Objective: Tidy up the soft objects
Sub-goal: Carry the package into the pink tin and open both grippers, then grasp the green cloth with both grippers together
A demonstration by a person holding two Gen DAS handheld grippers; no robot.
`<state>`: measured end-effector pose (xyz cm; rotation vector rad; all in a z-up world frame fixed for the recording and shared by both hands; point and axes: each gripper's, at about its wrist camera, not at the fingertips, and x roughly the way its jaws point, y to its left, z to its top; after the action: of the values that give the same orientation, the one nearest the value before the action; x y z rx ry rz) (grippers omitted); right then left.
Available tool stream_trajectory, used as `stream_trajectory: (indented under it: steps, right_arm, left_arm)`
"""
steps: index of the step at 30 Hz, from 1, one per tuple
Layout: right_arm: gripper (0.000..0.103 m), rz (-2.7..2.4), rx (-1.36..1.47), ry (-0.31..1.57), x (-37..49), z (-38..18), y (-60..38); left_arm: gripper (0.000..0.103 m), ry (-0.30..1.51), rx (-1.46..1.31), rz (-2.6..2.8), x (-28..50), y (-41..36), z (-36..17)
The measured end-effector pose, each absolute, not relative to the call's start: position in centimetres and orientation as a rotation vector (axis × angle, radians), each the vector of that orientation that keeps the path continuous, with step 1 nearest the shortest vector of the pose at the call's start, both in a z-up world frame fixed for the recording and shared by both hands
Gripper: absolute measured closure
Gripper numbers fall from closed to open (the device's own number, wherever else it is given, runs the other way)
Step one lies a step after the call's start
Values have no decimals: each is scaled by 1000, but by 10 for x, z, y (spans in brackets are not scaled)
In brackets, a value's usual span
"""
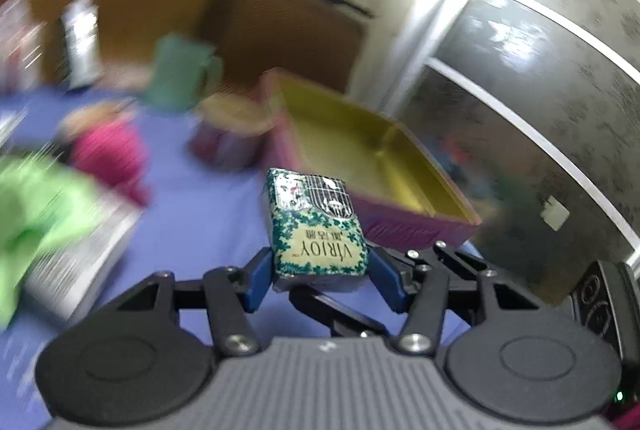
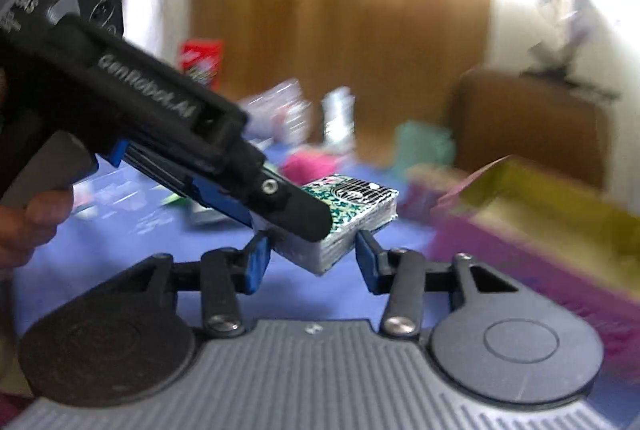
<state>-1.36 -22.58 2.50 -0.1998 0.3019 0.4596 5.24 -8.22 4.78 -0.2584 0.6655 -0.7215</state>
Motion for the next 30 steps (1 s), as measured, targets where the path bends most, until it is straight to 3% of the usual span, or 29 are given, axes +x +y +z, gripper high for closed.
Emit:
stream_trajectory:
  steps: [10,13,20,23,27,30]
  right_arm:
    - [50,89,-151,268,27,37,-327]
    - [35,-38,-119,288,35,32,-346]
    - [32,-20,-39,211,19,30,-341]
    - [39,107,-47,200,14,34,-319]
    - [63,376,-11,312,34,36,-275]
    - [64,547,19,403,52,36,-235]
  left_arm:
    - [46,623,-224,-786,112,-195,54]
    - [42,611,-232,-786,105,-185,51]
    - [36,539,-174,-733,55,-114,40]
    - [36,529,-158,-629,32,-68,30]
    - [36,526,-263,-506,7,-2,19]
    - [36,531,-358,-417,-5,43,11]
